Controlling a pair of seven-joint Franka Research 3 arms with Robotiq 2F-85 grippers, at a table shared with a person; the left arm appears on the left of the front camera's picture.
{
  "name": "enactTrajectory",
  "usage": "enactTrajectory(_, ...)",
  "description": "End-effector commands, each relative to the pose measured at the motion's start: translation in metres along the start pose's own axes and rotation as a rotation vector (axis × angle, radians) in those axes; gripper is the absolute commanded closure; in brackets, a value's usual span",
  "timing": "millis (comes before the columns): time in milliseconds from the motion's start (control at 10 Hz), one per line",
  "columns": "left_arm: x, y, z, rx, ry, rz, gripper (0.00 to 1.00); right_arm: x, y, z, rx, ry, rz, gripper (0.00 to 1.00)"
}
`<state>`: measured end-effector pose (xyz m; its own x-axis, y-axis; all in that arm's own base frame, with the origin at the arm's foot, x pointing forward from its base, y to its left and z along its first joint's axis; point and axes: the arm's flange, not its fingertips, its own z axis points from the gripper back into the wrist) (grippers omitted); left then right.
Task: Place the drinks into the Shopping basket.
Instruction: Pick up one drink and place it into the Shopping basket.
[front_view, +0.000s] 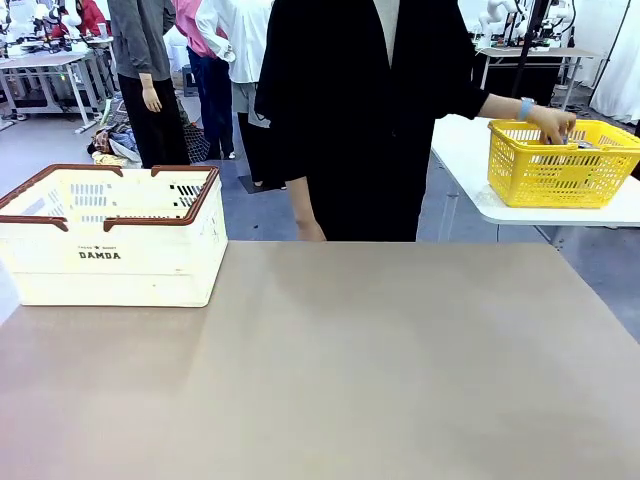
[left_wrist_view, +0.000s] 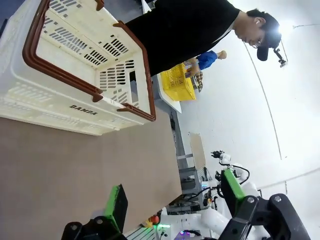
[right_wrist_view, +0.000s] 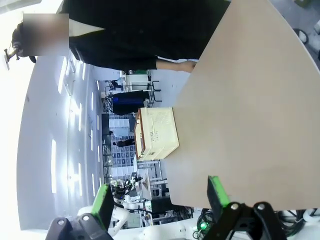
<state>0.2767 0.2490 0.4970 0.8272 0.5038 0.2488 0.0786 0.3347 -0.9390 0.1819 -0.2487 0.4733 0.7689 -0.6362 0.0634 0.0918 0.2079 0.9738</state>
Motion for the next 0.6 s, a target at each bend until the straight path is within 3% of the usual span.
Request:
enactTrajectory(0, -0.0007, -0.0016, 0.0009, -0.002, 0.010, -0.029, 0.00, -0.0007, 0.0048, 0.0031, 0.016, -0.006, 0.010, 0.00)
enactTrajectory(500, -0.0007, -0.0016, 0.0009, -0.002, 0.010, -0.029, 0.00, -0.0007, 0.0048, 0.0031, 0.016, -0.006, 0.010, 0.00)
